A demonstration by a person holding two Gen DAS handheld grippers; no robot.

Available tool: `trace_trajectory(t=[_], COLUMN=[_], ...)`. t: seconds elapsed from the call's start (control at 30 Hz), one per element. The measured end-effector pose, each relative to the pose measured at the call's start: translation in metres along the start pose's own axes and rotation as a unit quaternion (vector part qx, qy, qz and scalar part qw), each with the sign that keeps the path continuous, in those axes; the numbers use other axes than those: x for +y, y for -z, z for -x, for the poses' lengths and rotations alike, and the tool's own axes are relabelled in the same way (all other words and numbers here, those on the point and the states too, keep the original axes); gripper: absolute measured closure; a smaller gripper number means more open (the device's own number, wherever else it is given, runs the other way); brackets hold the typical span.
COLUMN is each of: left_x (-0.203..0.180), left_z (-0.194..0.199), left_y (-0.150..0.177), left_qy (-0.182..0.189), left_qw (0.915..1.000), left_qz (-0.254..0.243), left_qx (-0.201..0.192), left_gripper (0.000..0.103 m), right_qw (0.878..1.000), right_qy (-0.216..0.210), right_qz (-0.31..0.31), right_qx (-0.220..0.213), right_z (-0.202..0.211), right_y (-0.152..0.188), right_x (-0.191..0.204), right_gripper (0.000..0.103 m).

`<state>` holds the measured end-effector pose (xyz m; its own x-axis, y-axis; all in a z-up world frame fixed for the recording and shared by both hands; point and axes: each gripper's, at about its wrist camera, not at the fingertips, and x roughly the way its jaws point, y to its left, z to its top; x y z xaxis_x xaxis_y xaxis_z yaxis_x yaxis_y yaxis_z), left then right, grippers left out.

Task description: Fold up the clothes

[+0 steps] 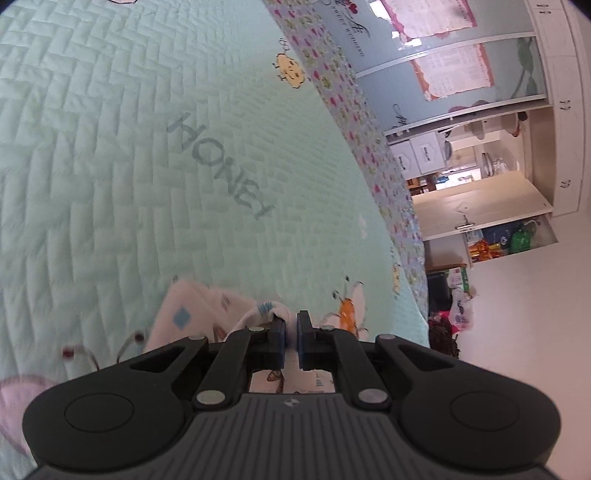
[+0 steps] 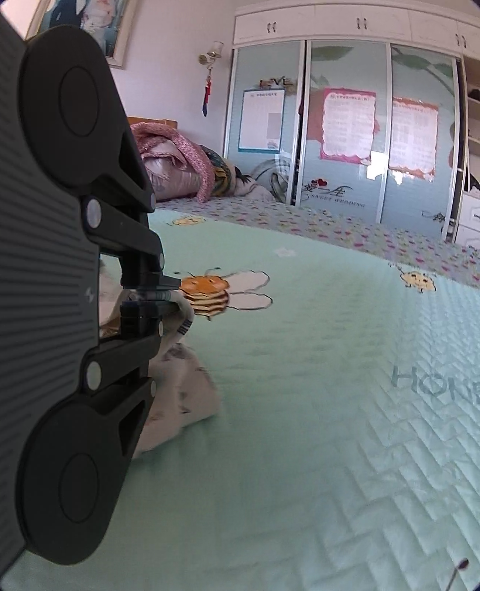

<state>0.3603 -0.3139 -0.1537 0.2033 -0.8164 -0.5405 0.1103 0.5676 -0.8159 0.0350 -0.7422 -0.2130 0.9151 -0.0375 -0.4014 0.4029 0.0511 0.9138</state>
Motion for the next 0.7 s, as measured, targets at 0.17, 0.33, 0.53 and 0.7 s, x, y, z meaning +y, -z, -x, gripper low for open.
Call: trace_trajectory(t=[0.17,0.33,0.53,0.7], left_x=[0.014,0.012,0.004,-0.013], left_z=[-0.017,-0.019,-0.007,0.027], left_y=[-0.019,-0.032,-0.037,-0.012], left_qy=[-0.026,-0.034,-0.03,-0.038], left_qw=[0.9991,0.9988,0.9994,0.9967], left_qz=[0.031,0.033,0.018,-0.069], left_qx=[0.012,0.01,-0.006,-0.021], left_gripper=[0.096,0.078,0.044,0.044], right_qw=[0.999,0.995,0.996,0.986], right_qy=[-0.011,-0.047,-0.065,-0.046], right_qz=[-0.042,-0.072,0.044,0.16], right_qx=[-0.009,-0.056,-0.035,0.01], right_z=[-0.014,0.002,0.032,0.051], right_y=[-0.014,-0.027,0.009,0.058], right_x=[-0.013,-0.02,0.013,0.028], right_gripper=[0.071,0.057,0.054,0.052])
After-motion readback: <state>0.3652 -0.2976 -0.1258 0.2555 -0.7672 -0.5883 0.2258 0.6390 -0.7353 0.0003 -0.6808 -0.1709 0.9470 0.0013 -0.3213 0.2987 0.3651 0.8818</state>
